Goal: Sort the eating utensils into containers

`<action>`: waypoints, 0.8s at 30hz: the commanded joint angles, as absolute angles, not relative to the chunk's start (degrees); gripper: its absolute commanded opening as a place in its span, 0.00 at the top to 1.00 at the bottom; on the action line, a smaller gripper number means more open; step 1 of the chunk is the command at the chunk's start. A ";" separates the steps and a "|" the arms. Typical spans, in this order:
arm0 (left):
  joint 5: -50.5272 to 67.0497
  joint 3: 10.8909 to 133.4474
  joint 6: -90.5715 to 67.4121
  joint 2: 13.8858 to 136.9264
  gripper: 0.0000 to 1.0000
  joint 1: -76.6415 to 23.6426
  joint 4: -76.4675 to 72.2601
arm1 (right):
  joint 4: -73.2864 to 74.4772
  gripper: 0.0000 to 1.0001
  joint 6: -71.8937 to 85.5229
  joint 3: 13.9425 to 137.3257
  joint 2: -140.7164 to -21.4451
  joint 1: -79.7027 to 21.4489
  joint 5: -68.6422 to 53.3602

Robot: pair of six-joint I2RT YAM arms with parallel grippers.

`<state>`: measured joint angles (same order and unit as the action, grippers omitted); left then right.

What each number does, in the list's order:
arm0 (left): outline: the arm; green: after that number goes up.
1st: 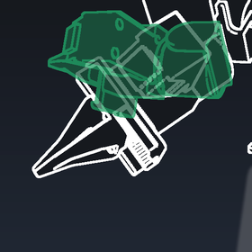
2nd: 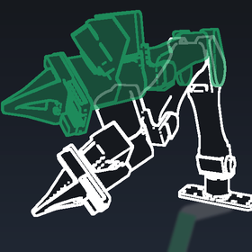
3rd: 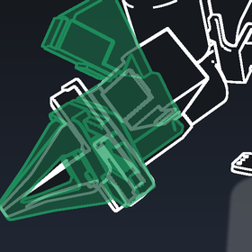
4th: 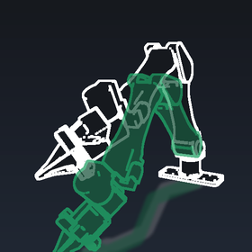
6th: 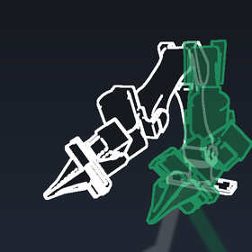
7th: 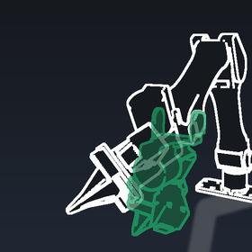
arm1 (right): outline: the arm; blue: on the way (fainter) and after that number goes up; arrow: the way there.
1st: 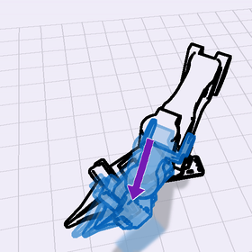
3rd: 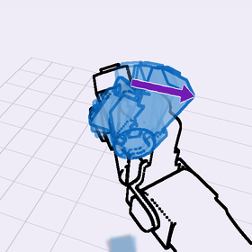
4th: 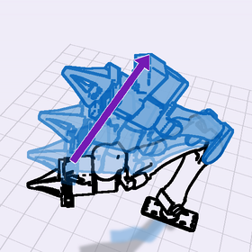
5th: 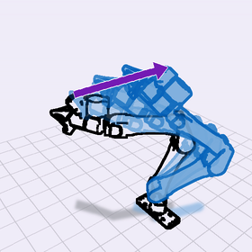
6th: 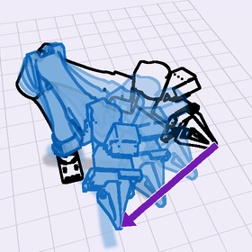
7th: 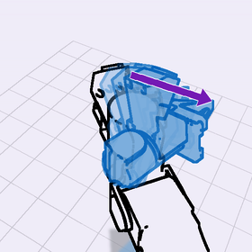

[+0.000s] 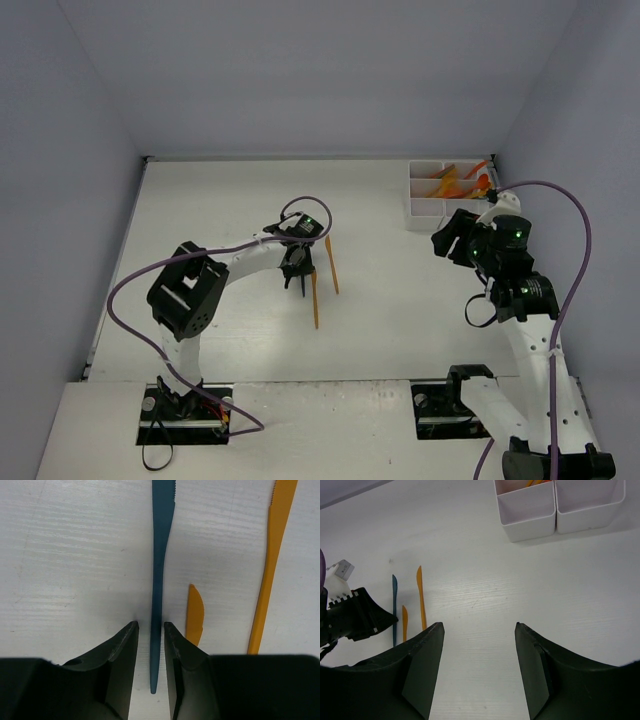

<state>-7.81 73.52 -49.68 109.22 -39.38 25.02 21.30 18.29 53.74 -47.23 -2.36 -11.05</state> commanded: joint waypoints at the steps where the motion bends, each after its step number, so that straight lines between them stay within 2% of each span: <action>1: -8.90 70.65 -48.23 108.84 0.79 -39.73 29.03 | 18.90 0.44 18.39 53.85 -48.25 -2.96 -15.27; 7: -10.59 70.17 -45.73 109.54 0.87 -40.59 31.53 | 18.90 0.43 19.17 53.44 -48.56 -3.30 -17.56; 10: -11.37 70.81 -43.82 110.25 0.99 -41.10 33.26 | 18.90 0.43 19.41 53.67 -49.06 -3.50 -18.67; 11: -11.56 70.65 -43.50 109.98 1.00 -41.22 33.40 | 18.90 0.44 19.42 53.79 -49.41 -3.61 -19.27; 19: -13.03 69.90 -35.27 100.77 1.00 -42.82 29.50 | 18.57 0.38 20.25 56.31 -53.87 -5.51 -27.47; 24: -9.02 69.66 -30.71 91.81 1.00 -43.80 24.40 | 17.94 0.36 22.51 59.64 -57.32 -9.54 -29.19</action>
